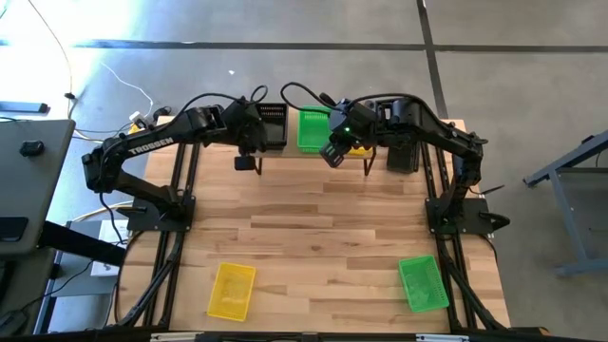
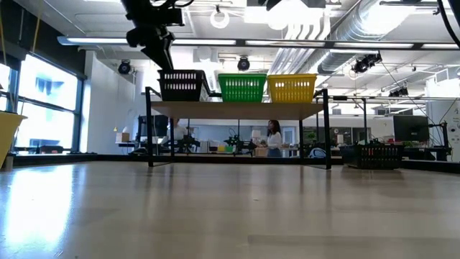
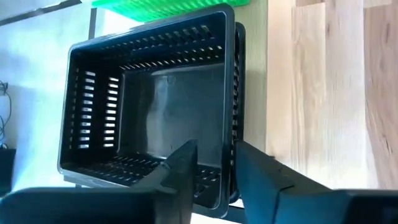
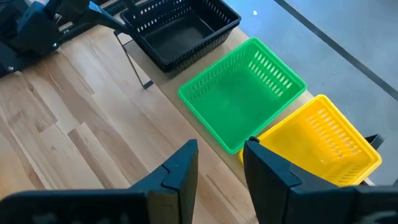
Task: Stack baskets on shelf by color
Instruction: Stack the bottom black bin on top of the other black bin on the shelf, then stack the yellow bin on top of the other yellow bins on the shelf
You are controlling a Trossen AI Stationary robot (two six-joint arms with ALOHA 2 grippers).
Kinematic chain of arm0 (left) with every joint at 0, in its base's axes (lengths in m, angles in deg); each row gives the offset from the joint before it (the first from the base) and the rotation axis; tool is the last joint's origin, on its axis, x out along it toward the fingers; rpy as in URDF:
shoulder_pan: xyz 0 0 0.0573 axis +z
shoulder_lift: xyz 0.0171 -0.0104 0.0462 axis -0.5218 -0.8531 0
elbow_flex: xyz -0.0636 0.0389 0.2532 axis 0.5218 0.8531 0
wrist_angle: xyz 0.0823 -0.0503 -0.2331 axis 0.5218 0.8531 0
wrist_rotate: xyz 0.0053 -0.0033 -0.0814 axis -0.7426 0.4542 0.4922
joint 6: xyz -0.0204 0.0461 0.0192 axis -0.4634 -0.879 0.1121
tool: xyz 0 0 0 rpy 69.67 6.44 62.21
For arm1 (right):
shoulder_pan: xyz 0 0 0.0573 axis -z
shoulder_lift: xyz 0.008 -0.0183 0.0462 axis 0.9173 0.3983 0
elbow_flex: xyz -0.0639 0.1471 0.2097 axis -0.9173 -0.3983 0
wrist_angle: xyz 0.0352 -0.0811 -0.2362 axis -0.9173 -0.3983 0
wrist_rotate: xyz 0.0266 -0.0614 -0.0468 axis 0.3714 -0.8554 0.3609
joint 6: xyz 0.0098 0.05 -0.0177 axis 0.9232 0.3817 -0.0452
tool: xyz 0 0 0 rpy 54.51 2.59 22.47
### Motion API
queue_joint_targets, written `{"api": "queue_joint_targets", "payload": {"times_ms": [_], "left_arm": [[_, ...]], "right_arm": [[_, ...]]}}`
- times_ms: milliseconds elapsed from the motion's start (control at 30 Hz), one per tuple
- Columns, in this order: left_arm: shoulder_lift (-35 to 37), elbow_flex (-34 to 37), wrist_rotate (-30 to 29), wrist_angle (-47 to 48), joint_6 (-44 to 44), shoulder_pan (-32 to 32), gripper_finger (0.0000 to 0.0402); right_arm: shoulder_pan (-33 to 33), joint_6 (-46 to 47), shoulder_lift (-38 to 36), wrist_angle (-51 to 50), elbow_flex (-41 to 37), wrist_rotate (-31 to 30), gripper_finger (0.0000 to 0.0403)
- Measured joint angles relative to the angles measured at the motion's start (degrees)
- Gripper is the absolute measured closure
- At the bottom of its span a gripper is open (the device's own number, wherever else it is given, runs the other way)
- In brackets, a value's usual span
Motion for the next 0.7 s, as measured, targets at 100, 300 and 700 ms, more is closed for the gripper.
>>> {"api": "queue_joint_targets", "payload": {"times_ms": [100, 300, 700], "left_arm": [[0.00, -0.90, -0.11, 0.68, 0.86, 0.00, 0.0280], [0.00, -6.71, -0.39, 2.63, 4.69, -0.04, 0.0236], [2.45, -13.81, 5.47, 18.76, 22.53, -3.80, 0.0224]], "right_arm": [[0.00, -1.23, -0.03, 0.00, 0.00, 0.00, 0.0289], [0.01, -2.12, -0.96, 0.24, 0.00, 0.02, 0.0289], [-0.16, -0.87, -1.27, 0.85, 0.00, 3.90, 0.0289]]}}
